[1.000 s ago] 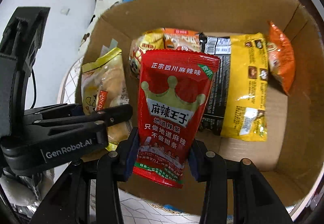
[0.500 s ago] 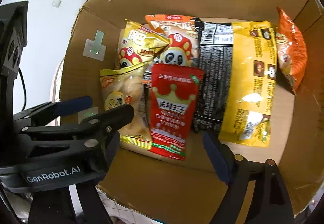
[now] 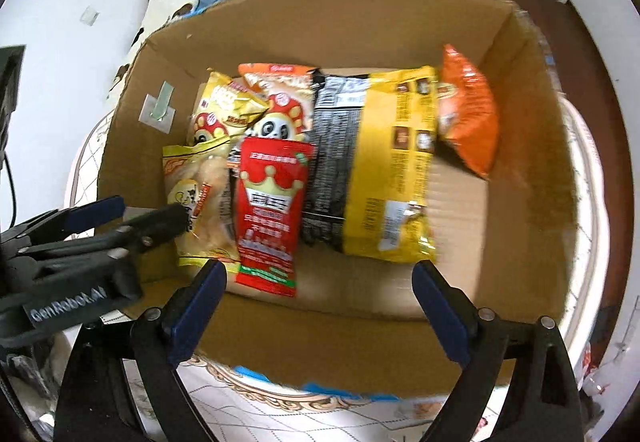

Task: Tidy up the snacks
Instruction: 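Carry both packets into the box and open both tools to release, then lift both tools back from the box toward the remaining snacks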

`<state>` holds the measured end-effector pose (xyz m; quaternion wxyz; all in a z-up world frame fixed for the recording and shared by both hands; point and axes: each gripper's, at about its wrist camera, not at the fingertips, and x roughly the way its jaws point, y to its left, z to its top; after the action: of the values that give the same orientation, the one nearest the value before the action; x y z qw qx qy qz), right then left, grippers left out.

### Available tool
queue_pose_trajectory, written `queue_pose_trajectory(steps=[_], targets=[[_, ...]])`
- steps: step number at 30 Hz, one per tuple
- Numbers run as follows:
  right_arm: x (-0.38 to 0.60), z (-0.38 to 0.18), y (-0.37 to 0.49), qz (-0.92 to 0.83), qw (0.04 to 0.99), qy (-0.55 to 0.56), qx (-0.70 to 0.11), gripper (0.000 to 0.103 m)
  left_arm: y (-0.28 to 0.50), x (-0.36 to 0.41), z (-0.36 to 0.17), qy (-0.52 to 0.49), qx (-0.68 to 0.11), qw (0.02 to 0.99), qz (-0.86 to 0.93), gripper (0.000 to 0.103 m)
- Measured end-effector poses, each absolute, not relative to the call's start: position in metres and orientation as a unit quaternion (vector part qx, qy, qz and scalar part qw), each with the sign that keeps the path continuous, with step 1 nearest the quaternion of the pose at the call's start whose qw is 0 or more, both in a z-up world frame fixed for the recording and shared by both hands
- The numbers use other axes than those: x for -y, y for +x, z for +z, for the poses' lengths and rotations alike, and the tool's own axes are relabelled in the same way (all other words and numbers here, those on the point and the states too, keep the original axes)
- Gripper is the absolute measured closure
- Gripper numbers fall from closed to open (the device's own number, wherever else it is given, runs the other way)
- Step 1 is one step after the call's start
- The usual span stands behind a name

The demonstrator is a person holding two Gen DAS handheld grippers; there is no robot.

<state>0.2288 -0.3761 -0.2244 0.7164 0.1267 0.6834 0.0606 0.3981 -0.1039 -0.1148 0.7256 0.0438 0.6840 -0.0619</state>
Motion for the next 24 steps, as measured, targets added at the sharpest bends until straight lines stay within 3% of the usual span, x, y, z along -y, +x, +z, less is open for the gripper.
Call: queue_pose_trajectory(steps=[24], targets=[[0.391,-0.114,0.128,-0.001,0.834,0.090,-0.544,0.007,0.286,0.111,-0.010,0.057,-0.517,0.850,-0.086,0.022]])
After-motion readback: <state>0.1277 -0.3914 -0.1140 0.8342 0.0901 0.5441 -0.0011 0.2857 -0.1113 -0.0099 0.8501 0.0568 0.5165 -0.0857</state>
